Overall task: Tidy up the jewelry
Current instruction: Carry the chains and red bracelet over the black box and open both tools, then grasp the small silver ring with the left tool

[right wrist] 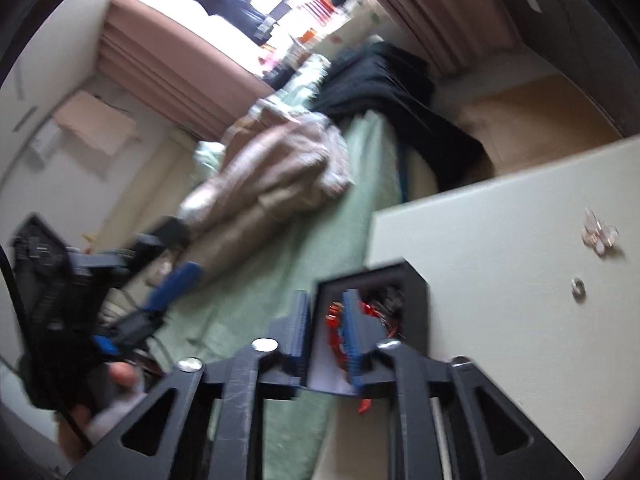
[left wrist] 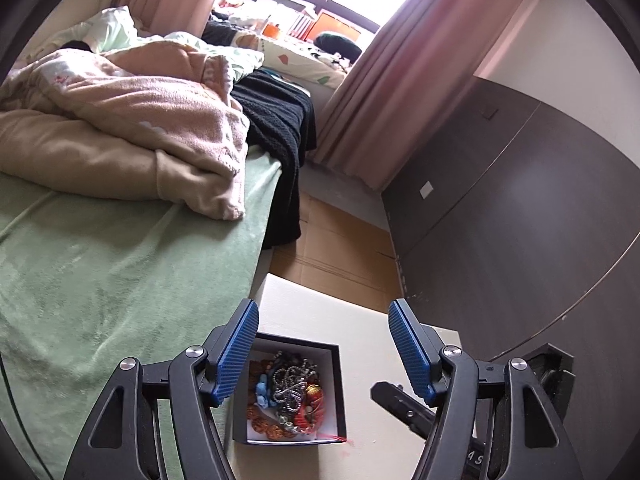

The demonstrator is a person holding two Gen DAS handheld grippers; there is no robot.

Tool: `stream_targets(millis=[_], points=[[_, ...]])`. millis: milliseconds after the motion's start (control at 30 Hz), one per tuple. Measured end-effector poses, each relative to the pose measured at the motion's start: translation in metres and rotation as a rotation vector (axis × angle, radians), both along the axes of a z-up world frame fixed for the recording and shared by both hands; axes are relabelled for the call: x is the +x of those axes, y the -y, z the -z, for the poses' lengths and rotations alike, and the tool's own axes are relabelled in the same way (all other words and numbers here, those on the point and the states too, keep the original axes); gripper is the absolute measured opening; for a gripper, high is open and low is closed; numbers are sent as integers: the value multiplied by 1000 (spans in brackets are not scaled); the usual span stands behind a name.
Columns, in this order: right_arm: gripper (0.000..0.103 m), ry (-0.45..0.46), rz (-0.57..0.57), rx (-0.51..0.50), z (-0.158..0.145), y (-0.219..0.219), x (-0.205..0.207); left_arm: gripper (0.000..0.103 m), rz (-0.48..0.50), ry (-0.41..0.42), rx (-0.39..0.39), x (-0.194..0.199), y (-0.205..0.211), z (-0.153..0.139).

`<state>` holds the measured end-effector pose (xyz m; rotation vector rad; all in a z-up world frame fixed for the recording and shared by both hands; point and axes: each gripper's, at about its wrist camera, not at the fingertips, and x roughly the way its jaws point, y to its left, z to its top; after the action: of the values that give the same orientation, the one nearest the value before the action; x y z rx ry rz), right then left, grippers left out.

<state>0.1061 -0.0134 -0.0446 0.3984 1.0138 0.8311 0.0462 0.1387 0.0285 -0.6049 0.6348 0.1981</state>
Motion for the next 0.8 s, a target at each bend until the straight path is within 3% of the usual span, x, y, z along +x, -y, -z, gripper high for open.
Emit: stream_targets(millis=[200, 267, 500, 800], points=[[61, -9, 89, -21, 2, 30, 7, 68, 21, -9, 20, 7, 13, 3], [64, 11, 140, -26, -2, 47, 6, 68, 40, -18, 36, 11, 21, 4], [64, 34, 261, -104, -16, 99, 10, 68, 111, -39, 78, 25, 51, 9], [64, -2, 358, -138, -19, 150, 18, 68, 216, -88, 110, 50, 95, 25]])
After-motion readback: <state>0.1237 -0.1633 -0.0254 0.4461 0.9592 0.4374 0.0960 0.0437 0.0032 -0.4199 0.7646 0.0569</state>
